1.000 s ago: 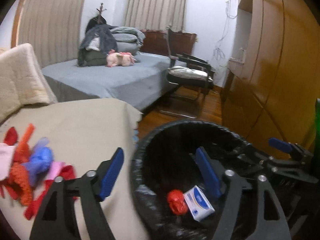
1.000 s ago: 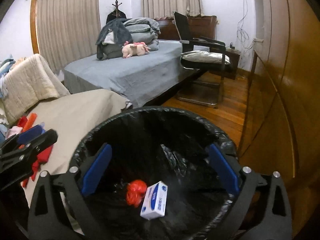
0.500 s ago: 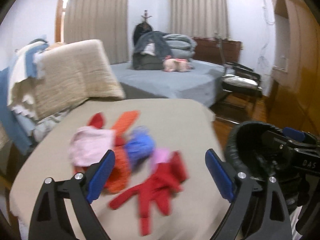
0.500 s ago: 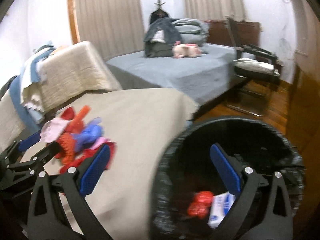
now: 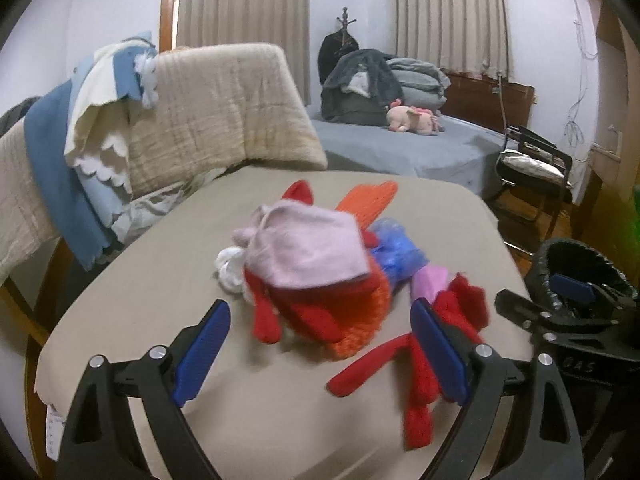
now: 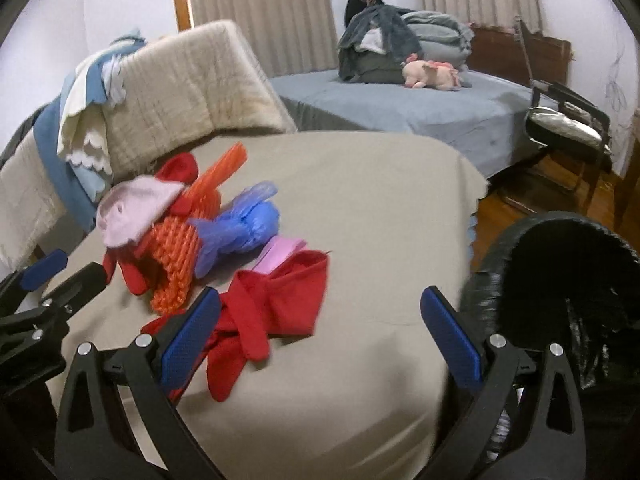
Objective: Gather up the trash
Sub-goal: 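Grasp the red glove with the right gripper and lift it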
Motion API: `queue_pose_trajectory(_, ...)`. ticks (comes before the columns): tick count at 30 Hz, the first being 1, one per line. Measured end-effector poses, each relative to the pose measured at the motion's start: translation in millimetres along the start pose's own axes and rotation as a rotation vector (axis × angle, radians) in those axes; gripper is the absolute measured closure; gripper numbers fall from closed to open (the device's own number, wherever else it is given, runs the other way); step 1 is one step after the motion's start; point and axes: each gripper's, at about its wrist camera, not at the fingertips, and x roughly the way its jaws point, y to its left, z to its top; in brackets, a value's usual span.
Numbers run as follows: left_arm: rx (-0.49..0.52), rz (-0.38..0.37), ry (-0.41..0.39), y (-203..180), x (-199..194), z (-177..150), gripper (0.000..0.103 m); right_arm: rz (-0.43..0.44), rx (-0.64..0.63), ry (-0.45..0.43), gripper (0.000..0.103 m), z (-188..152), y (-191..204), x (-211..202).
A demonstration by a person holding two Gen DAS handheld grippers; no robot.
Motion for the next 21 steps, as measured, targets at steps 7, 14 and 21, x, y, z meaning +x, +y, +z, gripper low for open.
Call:
queue_pose_trajectory(7, -0.031, 0.013, 0.026, 15.1, 9.8, -8.4, 0.013, 0.003, -0.059, 0.084, 0.006, -5.4, 21.9, 31.4)
queue_pose_trajectory(14, -0.057, 0.013, 0.046, 21.5, 16.9, -12.8, 0.013, 0.024, -0.120, 0.156, 0.024, -7.0, 36.8, 48.1)
queue_pose_trajectory(21, -0.063, 0.011, 0.050, 23.0, 18.0, -12.7, 0.013, 0.128, -0.146, 0.188, 0.074, -9.0, 45.2, 48.7)
